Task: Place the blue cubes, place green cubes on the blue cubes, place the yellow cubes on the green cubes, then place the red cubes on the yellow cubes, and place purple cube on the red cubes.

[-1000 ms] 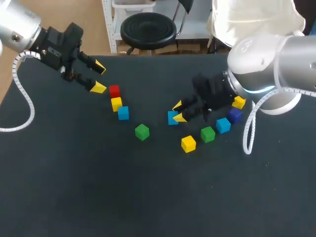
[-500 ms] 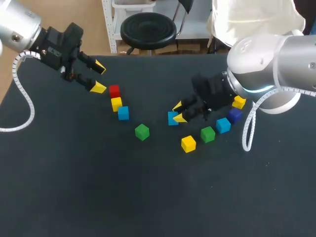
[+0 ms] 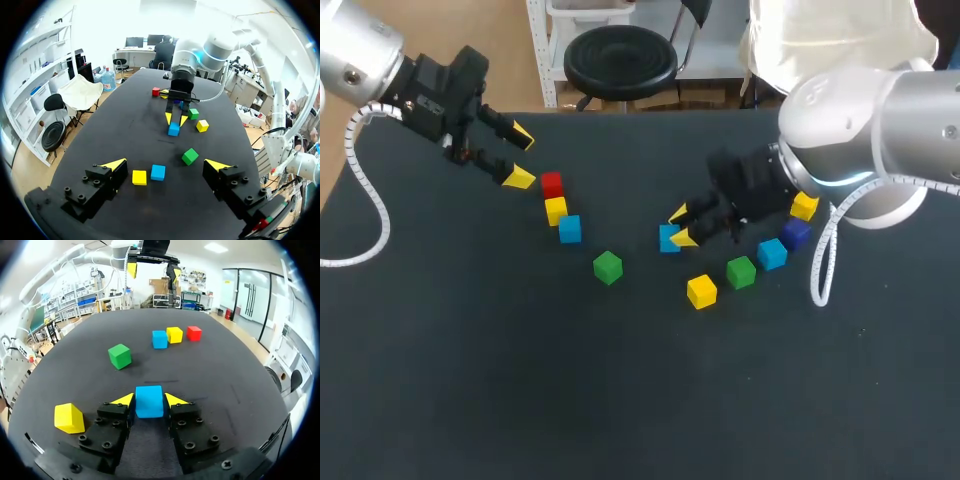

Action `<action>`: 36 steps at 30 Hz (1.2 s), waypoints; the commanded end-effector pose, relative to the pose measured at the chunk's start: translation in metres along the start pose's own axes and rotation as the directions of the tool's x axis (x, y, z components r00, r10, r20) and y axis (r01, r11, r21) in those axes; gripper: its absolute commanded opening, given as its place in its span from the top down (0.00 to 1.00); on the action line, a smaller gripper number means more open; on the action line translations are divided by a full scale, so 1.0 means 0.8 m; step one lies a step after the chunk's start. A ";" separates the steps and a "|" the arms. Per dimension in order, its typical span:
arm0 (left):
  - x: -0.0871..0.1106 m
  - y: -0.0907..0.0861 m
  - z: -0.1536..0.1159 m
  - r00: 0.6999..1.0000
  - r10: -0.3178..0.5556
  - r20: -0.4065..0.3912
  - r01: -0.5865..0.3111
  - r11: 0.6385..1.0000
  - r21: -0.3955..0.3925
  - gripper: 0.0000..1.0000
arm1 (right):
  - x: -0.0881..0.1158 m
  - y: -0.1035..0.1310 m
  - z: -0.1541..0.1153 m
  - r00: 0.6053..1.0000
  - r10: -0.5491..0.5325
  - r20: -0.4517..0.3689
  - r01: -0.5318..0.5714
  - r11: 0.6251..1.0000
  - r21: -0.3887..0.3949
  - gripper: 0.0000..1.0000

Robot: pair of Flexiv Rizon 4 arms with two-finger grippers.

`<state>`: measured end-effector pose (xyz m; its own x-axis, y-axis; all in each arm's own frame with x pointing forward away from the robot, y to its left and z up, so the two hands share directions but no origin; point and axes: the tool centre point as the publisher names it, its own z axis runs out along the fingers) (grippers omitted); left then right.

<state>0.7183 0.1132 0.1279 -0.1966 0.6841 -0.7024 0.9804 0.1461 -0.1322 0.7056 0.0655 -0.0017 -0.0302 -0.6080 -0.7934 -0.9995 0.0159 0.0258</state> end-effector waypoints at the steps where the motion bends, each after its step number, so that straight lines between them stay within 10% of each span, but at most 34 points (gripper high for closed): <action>1: 0.001 -0.001 0.000 1.000 0.002 0.003 -0.002 1.000 -0.002 0.00 | -0.003 0.003 -0.003 1.000 -0.003 -0.008 0.003 1.000 0.006 1.00; 36: 0.001 -0.001 0.000 1.000 0.002 0.003 -0.002 1.000 -0.002 0.00 | -0.001 0.004 -0.002 1.000 -0.002 -0.023 0.002 1.000 0.004 1.00</action>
<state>0.7183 0.1132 0.1279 -0.1966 0.6841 -0.7024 0.9804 0.1461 -0.1322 0.7039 0.0654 -0.0009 -0.0277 -0.6238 -0.7811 -0.9996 0.0150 0.0234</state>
